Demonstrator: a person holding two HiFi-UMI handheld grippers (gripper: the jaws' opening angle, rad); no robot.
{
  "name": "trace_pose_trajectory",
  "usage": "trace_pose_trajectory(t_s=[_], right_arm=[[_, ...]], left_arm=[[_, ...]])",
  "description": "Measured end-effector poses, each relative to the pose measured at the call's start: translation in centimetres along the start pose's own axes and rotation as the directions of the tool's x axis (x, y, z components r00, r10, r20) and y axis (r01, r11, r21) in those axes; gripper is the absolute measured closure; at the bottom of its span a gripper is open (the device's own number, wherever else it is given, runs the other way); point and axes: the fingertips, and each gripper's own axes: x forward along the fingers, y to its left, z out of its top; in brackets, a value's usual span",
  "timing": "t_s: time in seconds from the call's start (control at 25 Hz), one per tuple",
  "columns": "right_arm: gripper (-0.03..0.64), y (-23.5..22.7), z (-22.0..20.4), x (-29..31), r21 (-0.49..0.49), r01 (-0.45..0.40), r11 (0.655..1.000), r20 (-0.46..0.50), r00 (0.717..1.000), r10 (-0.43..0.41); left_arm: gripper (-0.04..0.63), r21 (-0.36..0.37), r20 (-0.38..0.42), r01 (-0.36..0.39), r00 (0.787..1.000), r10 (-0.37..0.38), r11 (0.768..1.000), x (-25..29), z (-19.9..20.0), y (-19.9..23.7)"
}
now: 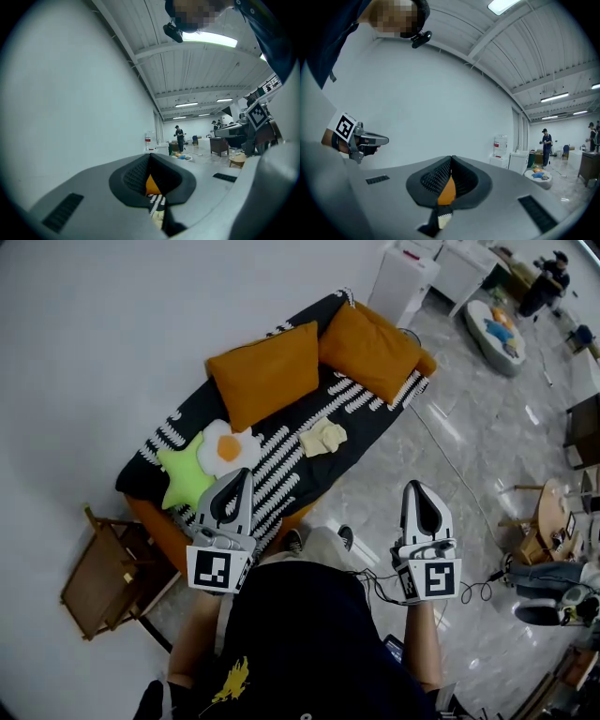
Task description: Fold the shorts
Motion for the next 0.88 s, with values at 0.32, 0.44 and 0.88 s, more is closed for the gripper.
trace_pose_trajectory(t_s=[0.32, 0.44, 0.88], right_arm=[[0.6, -3.4, 0.0, -1.6, 0.014, 0.071, 0.997, -0.004, 0.997, -0.071], [0.6, -3.4, 0.9, -1.0, 0.05, 0.029, 0.998, 0.02, 0.999, -0.03], [0.6, -0.8, 3.0, 2.5, -0.066, -0.128, 0.99, 0.007, 0.992, 0.128]], left_arm=[[0.583, -0.009, 0.001, 0.017, 1.0, -0.017, 1.0, -0.2, -0.4, -1.1], [0.583, -0.012, 0.011, 0.032, 0.999, -0.031, 0.999, 0.3, -0.1, -1.8], [0.582, -0.083, 0.068, 0.029, 0.997, -0.024, 0.996, 0.9, -0.1, -3.2]])
